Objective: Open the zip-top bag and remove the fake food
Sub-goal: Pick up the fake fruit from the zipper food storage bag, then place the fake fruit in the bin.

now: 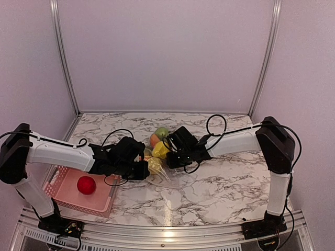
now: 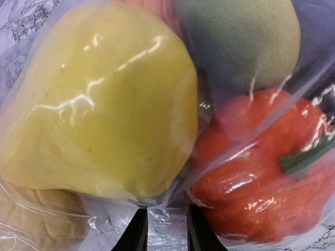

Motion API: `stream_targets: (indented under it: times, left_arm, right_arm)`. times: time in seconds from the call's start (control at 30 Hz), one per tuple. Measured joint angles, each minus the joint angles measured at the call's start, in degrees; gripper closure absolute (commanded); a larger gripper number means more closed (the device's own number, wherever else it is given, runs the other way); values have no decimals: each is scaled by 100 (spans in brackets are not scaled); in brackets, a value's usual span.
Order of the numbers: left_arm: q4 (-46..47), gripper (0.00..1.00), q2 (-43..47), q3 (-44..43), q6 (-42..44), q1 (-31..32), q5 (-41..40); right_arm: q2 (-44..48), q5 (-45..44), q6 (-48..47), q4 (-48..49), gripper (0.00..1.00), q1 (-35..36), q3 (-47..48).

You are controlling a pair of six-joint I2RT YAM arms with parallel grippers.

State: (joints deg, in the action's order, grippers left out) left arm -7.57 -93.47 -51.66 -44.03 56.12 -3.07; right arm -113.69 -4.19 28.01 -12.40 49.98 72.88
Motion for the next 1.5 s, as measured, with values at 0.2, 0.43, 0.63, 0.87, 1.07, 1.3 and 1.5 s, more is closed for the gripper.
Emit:
stream_targets:
  times: [0.2, 0.43, 0.63, 0.87, 1.07, 1.3, 1.5]
  left_arm:
    - [-553, 100, 485, -37, -7, 20, 0]
    - [-1257, 100, 1187, -37, -92, 33, 11]
    - [-1672, 100, 1591, -24, -181, 66, 160]
    - [-2258, 100, 2260, 39, -363, 70, 258]
    - [-2697, 100, 2916, 219, -654, 70, 262]
    - [-3331, 100, 3591, 404, -1113, 70, 101]
    - [-3810, 100, 4017, 503, -1582, 68, -282]
  right_arm:
    - [0, -2, 0, 146, 75, -138, -179]
    - [9, 0, 0, 256, 75, -142, -234]
    - [116, 17, -2, 302, 75, -142, -313]
    - [363, 68, -2, 339, 75, -142, -407]
    - [551, 87, -15, 352, 75, -142, -415]
    - [608, 92, -17, 389, 75, -140, -433]
    - [616, 92, -17, 389, 75, -140, -457]
